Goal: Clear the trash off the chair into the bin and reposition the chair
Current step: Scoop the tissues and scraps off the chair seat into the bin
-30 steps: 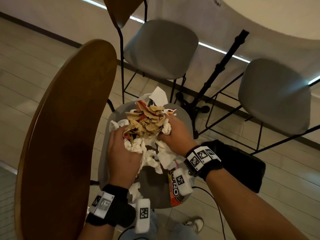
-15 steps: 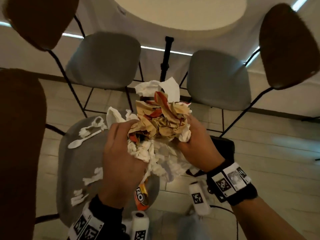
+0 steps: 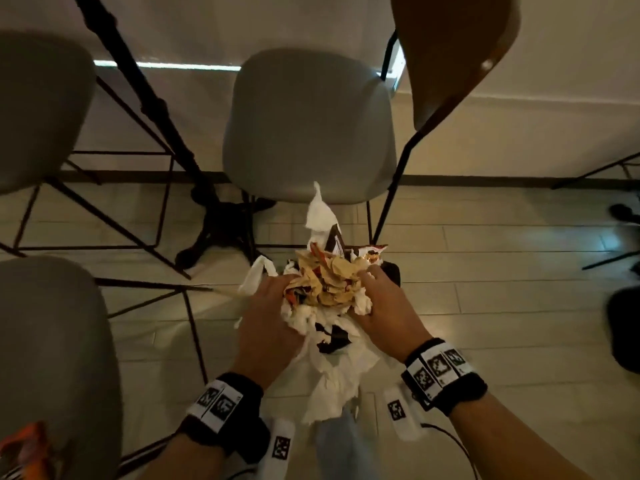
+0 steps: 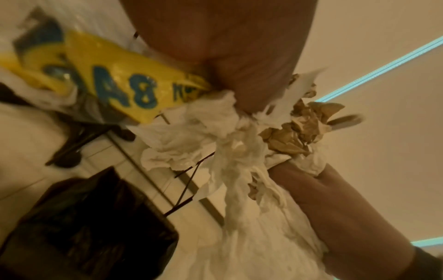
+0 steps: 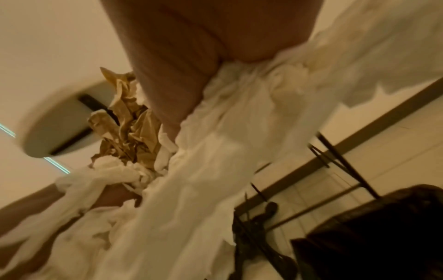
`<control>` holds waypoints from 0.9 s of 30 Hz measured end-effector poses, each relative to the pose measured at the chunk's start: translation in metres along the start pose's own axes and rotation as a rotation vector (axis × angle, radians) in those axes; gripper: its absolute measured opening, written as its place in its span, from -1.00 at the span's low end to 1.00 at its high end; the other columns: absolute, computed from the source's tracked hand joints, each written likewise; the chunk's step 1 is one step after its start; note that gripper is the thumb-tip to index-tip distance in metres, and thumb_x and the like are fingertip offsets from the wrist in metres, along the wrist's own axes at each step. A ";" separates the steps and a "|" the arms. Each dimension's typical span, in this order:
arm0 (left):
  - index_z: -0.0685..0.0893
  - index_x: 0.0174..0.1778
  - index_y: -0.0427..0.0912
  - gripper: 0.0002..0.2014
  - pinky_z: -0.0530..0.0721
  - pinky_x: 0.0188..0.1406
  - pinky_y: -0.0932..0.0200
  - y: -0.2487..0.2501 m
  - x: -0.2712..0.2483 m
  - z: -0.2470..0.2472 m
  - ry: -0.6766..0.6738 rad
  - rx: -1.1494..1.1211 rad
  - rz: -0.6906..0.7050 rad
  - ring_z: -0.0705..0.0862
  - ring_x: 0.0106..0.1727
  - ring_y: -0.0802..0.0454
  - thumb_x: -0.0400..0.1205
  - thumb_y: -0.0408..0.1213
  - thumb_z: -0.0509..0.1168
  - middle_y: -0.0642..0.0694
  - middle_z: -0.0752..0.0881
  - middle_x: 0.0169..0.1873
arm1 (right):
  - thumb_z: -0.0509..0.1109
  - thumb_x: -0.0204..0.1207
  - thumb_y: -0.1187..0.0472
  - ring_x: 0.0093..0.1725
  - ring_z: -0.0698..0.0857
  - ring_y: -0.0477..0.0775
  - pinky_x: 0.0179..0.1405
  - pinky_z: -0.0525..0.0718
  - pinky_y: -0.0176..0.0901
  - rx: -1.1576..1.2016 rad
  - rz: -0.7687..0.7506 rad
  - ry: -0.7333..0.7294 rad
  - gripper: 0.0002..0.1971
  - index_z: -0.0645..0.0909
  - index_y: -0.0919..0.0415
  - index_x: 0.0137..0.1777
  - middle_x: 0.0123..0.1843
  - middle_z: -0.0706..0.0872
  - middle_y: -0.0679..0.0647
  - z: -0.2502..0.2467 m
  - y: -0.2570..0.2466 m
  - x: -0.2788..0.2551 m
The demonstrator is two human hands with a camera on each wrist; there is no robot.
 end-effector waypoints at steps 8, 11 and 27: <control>0.63 0.52 -0.03 -0.42 0.61 0.57 -0.18 -0.158 0.080 0.213 -0.224 -0.014 -0.275 0.66 0.48 -0.13 0.58 0.08 0.32 -0.08 0.71 0.44 | 0.55 0.53 0.03 0.31 0.69 0.22 0.28 0.74 0.20 -0.066 0.158 -0.202 -0.32 0.43 -0.01 0.64 0.46 0.59 0.12 0.115 0.232 0.087; 0.55 0.65 -0.08 -0.38 0.54 0.64 -0.05 -0.230 0.105 0.276 -0.327 -0.006 -0.411 0.61 0.55 -0.06 0.65 0.00 0.43 -0.09 0.65 0.55 | 0.52 0.57 0.04 0.33 0.68 0.29 0.31 0.70 0.23 -0.087 0.220 -0.249 -0.31 0.39 -0.03 0.69 0.44 0.61 0.17 0.158 0.296 0.117; 0.06 0.87 -0.11 0.15 0.48 0.65 -0.25 -0.384 0.150 0.383 -0.341 0.018 -0.896 0.34 0.75 -0.46 0.53 0.46 0.39 -0.33 0.17 0.82 | 0.52 0.55 -0.15 0.82 -0.05 0.34 0.68 0.25 0.24 0.123 0.634 -0.194 0.03 -0.07 0.06 0.83 0.83 -0.06 0.30 0.260 0.429 0.173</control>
Point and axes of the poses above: each hand's wrist, its own x-axis towards the middle knuckle, its own z-axis out of the palm, y = z × x, the point moved 6 cm from there along x, towards the middle knuckle
